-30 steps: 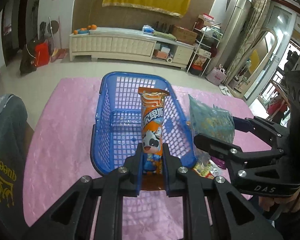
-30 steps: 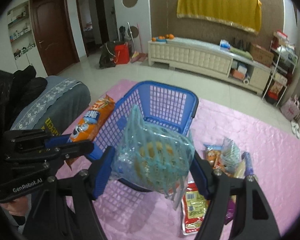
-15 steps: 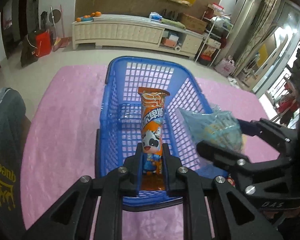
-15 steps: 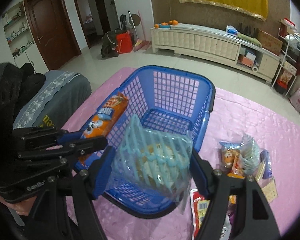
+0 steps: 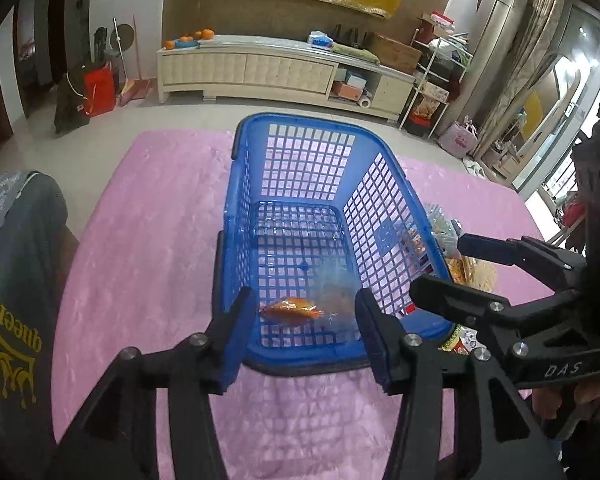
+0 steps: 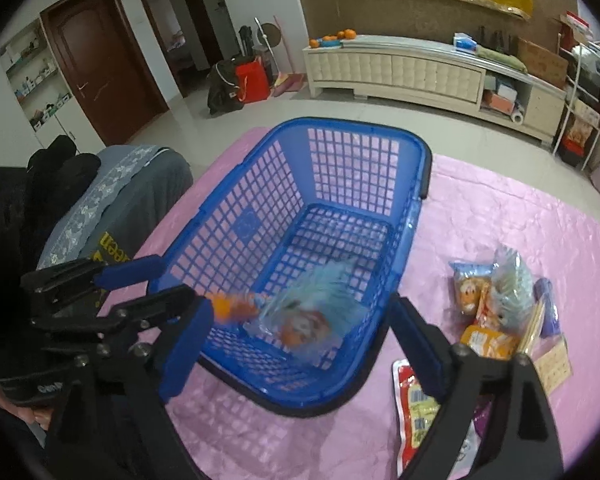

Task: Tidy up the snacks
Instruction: 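Carry both snacks over the blue basket and open both tools to drop them, then withdraw both tools from the basket back toward the snack pile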

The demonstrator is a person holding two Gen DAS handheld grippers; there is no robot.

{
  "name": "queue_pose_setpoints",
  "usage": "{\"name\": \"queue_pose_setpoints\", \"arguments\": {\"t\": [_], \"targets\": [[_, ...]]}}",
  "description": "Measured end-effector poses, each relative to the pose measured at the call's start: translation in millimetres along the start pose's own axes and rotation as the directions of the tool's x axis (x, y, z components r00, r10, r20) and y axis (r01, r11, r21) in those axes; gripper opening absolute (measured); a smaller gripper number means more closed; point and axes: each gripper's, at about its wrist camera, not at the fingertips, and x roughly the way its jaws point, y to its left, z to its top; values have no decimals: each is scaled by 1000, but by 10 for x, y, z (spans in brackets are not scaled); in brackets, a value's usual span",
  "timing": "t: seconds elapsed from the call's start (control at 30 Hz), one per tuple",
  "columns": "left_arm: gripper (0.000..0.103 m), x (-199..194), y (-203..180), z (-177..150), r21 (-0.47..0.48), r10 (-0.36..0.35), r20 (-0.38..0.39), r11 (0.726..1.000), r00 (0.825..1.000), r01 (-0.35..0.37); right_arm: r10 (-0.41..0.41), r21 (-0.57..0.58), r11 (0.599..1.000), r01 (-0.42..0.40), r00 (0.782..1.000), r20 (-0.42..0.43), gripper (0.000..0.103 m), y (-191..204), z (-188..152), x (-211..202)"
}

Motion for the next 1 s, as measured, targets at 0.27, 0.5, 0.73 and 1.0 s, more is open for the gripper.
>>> {"name": "queue_pose_setpoints", "arguments": {"t": [0.27, 0.5, 0.73, 1.0], "targets": [[61, -312, -72, -103, 30, -7, 65, 1000, 998, 5, -12, -11, 1000, 12, 1000, 23, 93, 38, -101, -283], [64, -532, -279, -148, 77, 13, 104, 997, 994, -22, -27, -48, 998, 31, 996, 91, 93, 107, -182, -603], [70, -646, -544, -182, 143, 16, 145, 989, 989, -37, -37, -71, 996, 47, 990, 138, 93, 101, -263, -894], [81, -763, -767, -225, 159, 6, 172, 987, 985, -33, -89, -44, 994, 104, 962, 259, 93, -64, -403, -1257]]}}
